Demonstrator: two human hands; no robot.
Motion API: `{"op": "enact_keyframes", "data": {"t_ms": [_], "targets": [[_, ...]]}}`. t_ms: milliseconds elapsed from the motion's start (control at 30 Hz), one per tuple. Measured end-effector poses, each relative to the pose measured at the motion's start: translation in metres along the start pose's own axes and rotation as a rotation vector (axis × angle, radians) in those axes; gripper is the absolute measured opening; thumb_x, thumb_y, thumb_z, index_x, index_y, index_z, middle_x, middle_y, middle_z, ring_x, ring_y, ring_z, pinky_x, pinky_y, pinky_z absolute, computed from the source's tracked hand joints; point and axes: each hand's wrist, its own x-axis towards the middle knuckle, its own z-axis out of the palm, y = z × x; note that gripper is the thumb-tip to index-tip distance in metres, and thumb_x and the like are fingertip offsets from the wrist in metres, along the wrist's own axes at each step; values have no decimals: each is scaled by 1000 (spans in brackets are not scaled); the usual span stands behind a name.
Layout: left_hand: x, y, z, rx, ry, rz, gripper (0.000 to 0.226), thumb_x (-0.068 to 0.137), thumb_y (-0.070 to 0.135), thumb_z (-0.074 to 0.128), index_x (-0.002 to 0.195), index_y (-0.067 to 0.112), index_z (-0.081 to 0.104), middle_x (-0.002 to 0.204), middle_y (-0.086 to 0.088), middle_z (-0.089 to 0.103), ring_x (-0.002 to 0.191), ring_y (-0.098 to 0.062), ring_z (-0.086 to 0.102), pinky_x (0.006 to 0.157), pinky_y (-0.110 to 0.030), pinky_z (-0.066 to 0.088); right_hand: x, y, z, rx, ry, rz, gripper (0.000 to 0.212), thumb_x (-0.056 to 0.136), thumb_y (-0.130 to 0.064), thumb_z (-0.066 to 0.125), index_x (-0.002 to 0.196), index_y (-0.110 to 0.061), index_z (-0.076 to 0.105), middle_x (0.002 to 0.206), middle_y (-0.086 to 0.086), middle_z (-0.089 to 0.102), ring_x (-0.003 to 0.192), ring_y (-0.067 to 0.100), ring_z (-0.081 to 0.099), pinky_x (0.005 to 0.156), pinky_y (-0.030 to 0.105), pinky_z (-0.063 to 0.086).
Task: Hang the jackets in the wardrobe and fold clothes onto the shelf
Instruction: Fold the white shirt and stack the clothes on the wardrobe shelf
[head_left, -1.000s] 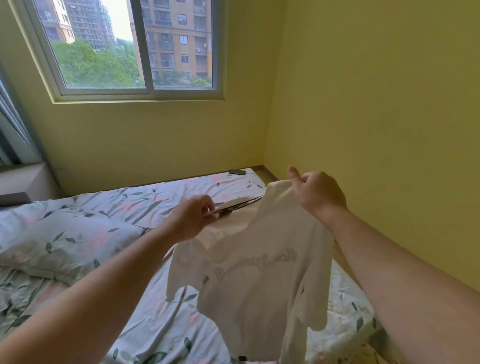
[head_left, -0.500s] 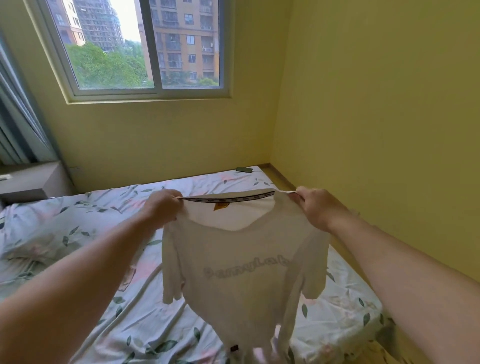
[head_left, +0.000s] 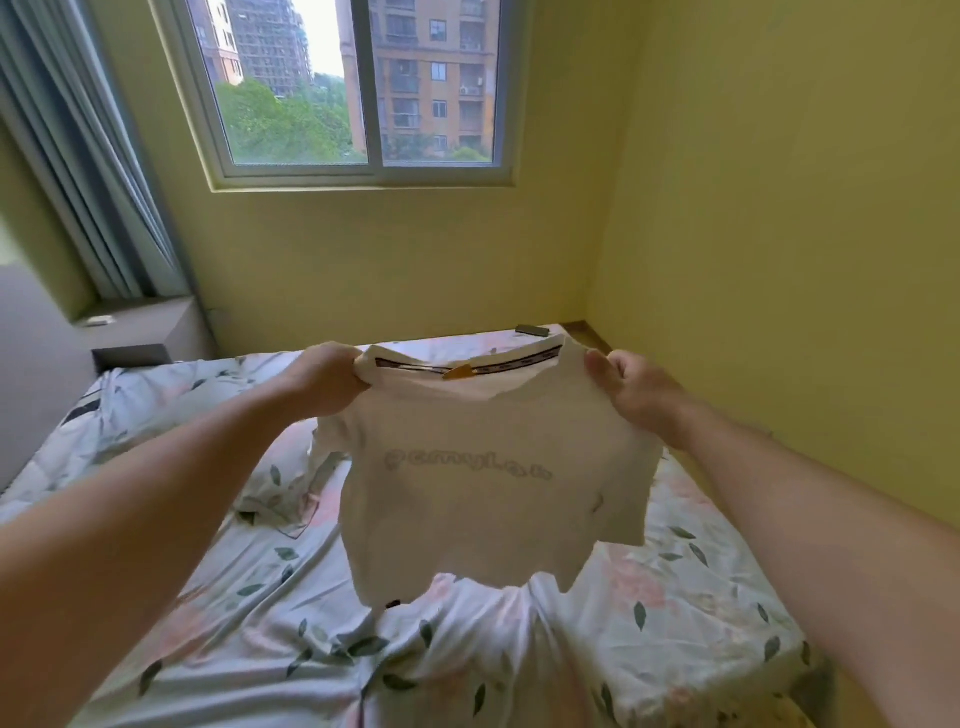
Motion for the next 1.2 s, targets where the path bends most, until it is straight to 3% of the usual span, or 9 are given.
{"op": "enact_keyframes", "data": {"t_ms": [100,167,267,400,533,733,867,1100,1200], "targets": [[-28,-10,-1,104,-266,-146,36,93,47,62,91,13,71,74,-4,64,56,-20,58,42,-22,40,-12,-10,11,-291,-496,75,49,76,-63,78,111,-34,61,120,-17,60,110,9,58,101,36,49],[-39,-21,1,158,-431,-149,36,91,52,62,95,17,70,88,-3,67,69,-19,64,44,-22,46,-19,-12,26,-581,-714,150,45,73,-46,87,111,-34,66,119,-10,64,106,13,62,95,35,53],[-48,-42,10,39,-605,-258,38,88,53,68,106,20,71,102,-2,70,90,-22,70,65,-32,60,-21,-6,48,-733,-780,252,54,73,-42,87,119,-18,71,108,-2,70,97,21,70,88,37,58],[-56,-68,19,-81,-795,-474,48,78,49,83,112,18,69,103,-6,77,96,-27,74,81,-40,60,-17,0,61,-502,-894,581,50,74,-28,88,117,-9,70,99,12,77,87,29,76,88,48,59],[-51,-79,35,-125,-941,-568,55,73,44,88,117,17,69,103,-7,78,95,-26,76,81,-44,62,-10,4,79,-492,-956,660,40,78,-25,86,110,-8,70,100,16,76,84,29,75,86,46,59],[-20,-98,93,15,-1047,-590,57,73,59,83,112,20,67,93,1,79,78,-15,76,61,-22,56,17,28,126,-551,-972,640,29,88,-30,76,106,-9,67,91,8,72,72,21,70,63,33,55],[22,-129,155,116,-892,-471,66,71,65,79,102,9,67,98,-4,68,78,-21,66,66,-26,50,55,65,173,-756,-797,440,57,80,-44,81,121,-9,63,106,5,61,89,23,60,77,30,46],[97,-172,279,142,-548,-219,29,85,29,70,69,6,63,71,-11,61,72,-30,58,57,-30,37,134,160,262,-529,-535,434,14,84,-23,62,81,-11,55,87,11,63,76,29,59,53,28,35],[114,-189,342,55,-460,-289,16,82,13,61,68,7,56,66,-9,54,74,-35,57,60,-32,39,156,199,299,-445,-400,474,17,95,-24,49,101,-9,54,97,11,57,88,32,55,68,34,40]]}}
